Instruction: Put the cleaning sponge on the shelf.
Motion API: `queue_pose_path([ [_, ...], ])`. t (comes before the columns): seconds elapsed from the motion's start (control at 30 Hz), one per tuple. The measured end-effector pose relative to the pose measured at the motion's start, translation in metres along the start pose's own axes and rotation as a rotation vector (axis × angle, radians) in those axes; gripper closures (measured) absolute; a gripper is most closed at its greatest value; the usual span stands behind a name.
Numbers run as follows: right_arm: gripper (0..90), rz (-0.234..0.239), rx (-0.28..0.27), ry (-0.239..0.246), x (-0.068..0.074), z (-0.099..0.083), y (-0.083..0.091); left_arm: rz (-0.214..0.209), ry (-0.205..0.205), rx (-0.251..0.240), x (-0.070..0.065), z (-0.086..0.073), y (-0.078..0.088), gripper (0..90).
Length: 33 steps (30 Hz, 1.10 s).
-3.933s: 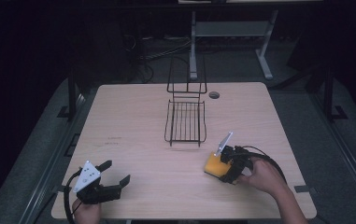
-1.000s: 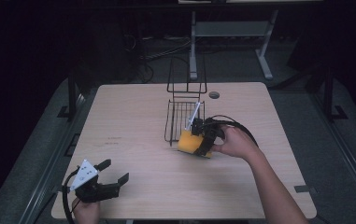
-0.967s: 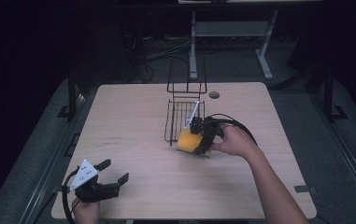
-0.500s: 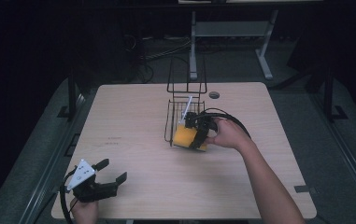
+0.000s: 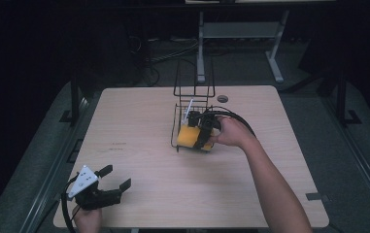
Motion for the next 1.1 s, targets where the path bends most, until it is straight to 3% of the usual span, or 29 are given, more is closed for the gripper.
queue_pose_path([
  [0.3,21.9,0.014,-0.003,-0.018,-0.011,0.002,-0.007,-0.003,0.001,0.001,0.000,0.000,0.000,12.9],
  [0.5,21.9,-0.008,0.019,-0.001,-0.016,0.009,-0.002,-0.007,0.001,0.001,-0.001,0.001,-0.001,13.0],
  [0.8,21.9,-0.002,0.015,0.023,-0.026,0.020,-0.004,-0.004,0.006,-0.004,0.001,0.001,0.001,13.0],
  [1.1,21.9,-0.007,-0.002,0.009,-0.040,0.012,-0.004,-0.005,0.005,-0.005,0.002,0.001,0.001,12.9],
])
Point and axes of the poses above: each handheld gripper's, and its own axes: y roughly backward along the jaws, z roughly out of its top, x roughly to its left, the point moved 3 cm from there along -y, roughly forward along the jaws, and after that the axes turned 14 degrees about z, right-handed, at the moved point
